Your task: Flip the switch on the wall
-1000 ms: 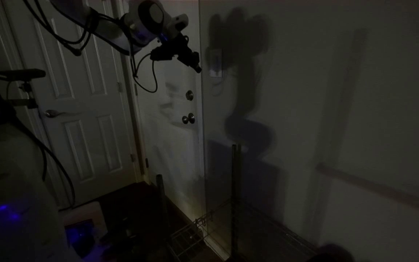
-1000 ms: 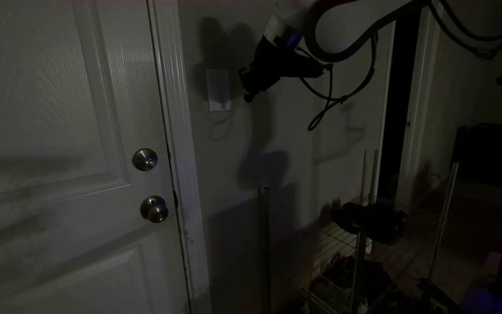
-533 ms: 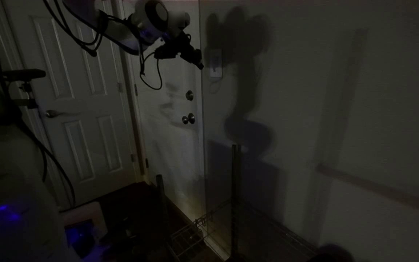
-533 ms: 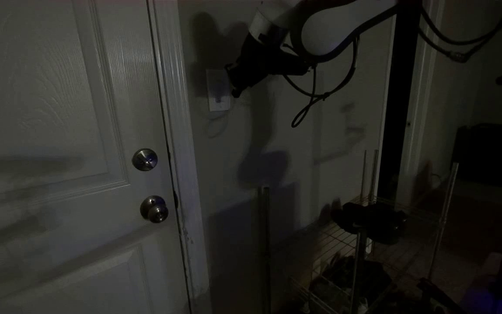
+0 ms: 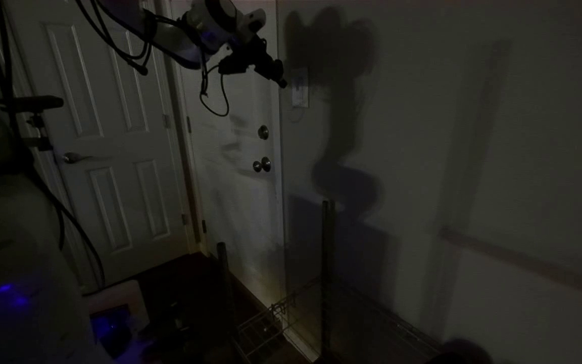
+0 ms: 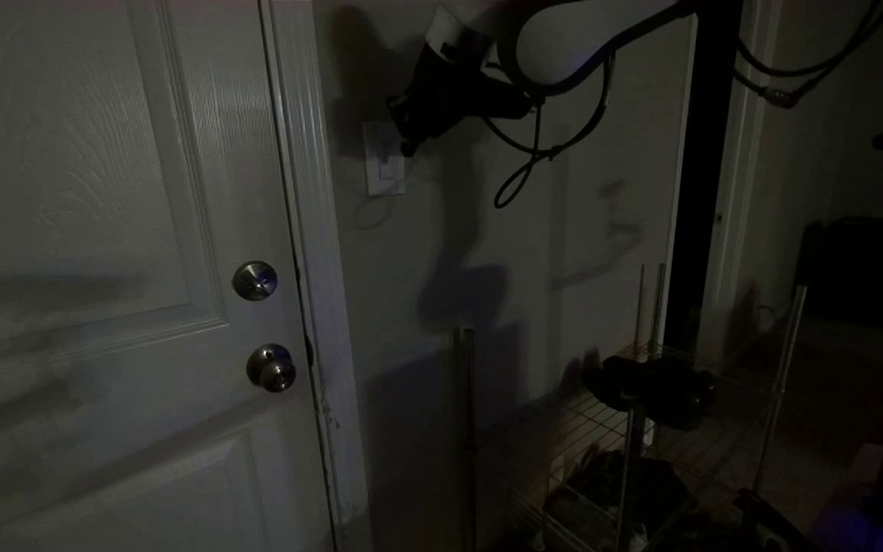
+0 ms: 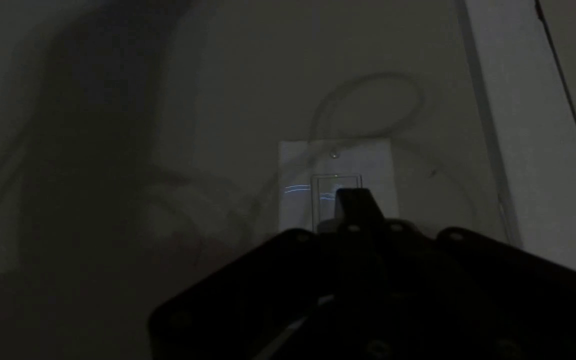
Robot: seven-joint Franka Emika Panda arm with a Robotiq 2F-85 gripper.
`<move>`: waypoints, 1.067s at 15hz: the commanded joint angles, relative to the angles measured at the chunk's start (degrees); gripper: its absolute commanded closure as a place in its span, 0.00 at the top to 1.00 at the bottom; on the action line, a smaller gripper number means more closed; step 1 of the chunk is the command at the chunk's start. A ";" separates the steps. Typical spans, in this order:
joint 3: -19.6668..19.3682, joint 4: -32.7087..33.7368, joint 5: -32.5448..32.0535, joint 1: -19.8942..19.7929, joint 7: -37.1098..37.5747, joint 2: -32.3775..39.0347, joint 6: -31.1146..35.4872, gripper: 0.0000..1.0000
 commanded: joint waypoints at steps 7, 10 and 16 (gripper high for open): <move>-3.23 1.64 -1.46 4.90 4.82 0.40 -4.73 0.00; -3.58 1.50 -1.64 5.38 5.28 0.33 -4.76 0.00; -3.81 1.47 -2.24 5.61 5.34 0.32 -4.32 0.00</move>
